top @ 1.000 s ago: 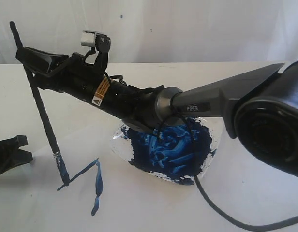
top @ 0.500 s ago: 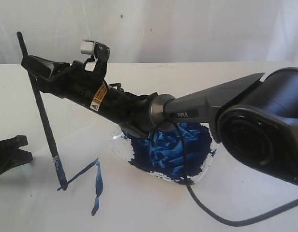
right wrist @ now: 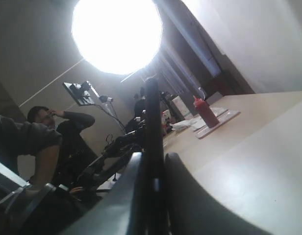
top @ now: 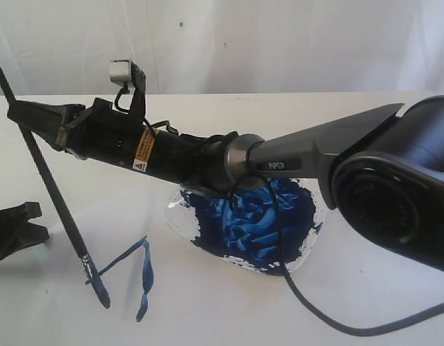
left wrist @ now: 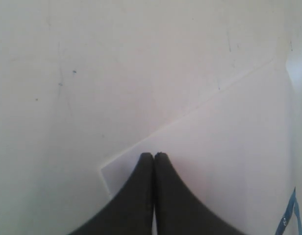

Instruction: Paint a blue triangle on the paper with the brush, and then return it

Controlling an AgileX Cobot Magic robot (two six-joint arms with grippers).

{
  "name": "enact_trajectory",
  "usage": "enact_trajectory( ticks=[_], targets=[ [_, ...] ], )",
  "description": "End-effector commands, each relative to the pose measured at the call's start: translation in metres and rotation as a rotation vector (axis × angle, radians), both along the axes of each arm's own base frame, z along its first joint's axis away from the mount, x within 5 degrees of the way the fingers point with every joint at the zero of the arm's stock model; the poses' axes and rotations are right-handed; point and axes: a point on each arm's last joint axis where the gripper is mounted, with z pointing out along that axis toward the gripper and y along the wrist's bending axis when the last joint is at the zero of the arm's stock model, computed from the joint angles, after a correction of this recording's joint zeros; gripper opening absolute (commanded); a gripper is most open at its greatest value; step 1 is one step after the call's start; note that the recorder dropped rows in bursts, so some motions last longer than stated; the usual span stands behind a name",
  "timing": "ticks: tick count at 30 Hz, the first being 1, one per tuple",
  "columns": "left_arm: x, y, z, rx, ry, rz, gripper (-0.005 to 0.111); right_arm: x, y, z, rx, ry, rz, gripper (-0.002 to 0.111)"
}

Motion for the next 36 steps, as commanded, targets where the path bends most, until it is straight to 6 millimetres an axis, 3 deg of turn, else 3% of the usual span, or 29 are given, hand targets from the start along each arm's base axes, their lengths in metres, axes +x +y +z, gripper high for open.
enact_trajectory(
  ticks=[1,8,36],
  targets=[
    [-0.004,0.009,-0.010,0.104,0.075,0.036,0.000,0.002,-0.013,0.002,-0.030,0.006,0.032,0.000],
    [-0.004,0.009,-0.010,0.104,0.075,0.036,0.000,-0.002,-0.032,-0.005,-0.083,0.041,0.016,0.000],
    [-0.004,0.009,-0.010,0.104,0.075,0.036,0.000,0.004,-0.030,-0.029,-0.136,-0.006,-0.040,0.000]
  ],
)
